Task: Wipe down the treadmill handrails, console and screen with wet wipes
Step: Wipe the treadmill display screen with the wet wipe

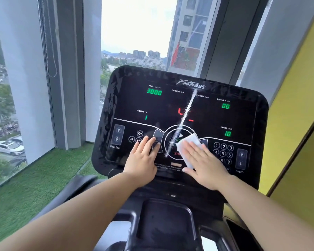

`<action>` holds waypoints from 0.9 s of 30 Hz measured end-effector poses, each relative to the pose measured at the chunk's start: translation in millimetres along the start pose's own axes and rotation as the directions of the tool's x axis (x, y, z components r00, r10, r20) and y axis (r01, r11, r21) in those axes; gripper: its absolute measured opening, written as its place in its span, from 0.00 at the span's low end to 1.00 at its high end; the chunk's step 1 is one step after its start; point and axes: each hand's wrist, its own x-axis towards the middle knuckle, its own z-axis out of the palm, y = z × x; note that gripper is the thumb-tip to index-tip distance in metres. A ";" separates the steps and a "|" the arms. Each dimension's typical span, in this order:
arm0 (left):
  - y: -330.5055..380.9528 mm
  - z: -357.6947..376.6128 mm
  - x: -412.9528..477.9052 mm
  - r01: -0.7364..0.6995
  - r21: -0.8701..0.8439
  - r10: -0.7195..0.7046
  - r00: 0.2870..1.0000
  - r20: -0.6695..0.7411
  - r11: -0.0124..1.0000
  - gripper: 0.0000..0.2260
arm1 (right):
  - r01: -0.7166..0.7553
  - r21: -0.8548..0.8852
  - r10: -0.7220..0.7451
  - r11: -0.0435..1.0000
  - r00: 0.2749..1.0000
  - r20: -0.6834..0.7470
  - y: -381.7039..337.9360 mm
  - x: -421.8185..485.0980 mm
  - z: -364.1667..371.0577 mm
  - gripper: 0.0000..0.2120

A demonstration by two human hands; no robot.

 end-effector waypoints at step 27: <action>35.4 10.9 2.2 -0.018 -0.041 0.018 1.000 -0.011 0.999 0.30 | 0.005 0.045 -0.008 0.999 0.999 0.053 -15.5 -31.0 32.6 0.34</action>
